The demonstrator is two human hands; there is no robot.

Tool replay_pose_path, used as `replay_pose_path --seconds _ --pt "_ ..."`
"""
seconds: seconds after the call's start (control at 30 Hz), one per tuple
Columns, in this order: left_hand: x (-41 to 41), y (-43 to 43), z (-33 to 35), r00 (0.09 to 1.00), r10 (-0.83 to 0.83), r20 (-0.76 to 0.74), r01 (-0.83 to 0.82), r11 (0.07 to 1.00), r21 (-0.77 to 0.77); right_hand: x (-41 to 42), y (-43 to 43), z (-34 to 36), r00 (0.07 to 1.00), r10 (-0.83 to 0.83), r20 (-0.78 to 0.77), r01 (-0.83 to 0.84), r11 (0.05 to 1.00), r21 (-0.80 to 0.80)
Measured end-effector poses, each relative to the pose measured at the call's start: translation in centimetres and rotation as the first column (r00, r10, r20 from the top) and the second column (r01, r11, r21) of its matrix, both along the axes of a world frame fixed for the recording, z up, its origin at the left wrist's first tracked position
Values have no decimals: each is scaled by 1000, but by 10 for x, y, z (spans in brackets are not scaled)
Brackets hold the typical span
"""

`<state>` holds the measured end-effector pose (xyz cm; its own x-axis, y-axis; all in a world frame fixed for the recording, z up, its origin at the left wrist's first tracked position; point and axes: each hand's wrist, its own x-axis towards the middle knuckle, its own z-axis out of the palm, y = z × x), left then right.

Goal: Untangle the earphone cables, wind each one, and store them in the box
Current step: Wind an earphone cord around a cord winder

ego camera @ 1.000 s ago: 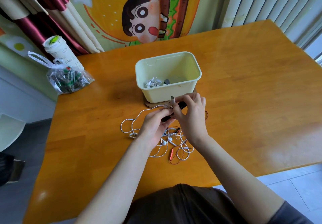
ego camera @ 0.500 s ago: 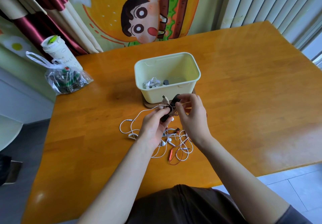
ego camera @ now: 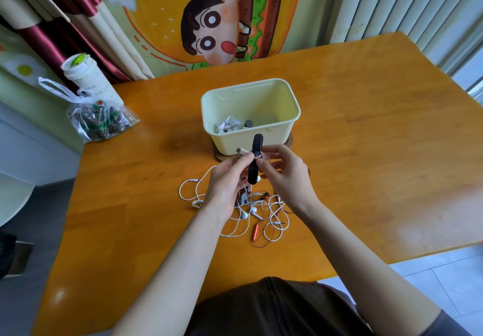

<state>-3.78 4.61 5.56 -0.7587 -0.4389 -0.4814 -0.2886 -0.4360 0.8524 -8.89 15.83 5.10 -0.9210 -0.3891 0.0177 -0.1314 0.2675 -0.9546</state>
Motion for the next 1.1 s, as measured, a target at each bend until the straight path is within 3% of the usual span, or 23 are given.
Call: replay_pose_path --seconds 0.43,0.8,1.1 --pt "0 -1 -5 997 27 67 -32 996 81 -6 0 -15 995 30 98 -26 999 -35" --pt "-4 -6 -6 995 -88 47 92 991 -94 -16 8 -12 994 94 64 -94 996 9" --pt "-11 -12 -10 994 -80 76 85 994 -66 -22 0 -10 992 119 37 -121 990 74"
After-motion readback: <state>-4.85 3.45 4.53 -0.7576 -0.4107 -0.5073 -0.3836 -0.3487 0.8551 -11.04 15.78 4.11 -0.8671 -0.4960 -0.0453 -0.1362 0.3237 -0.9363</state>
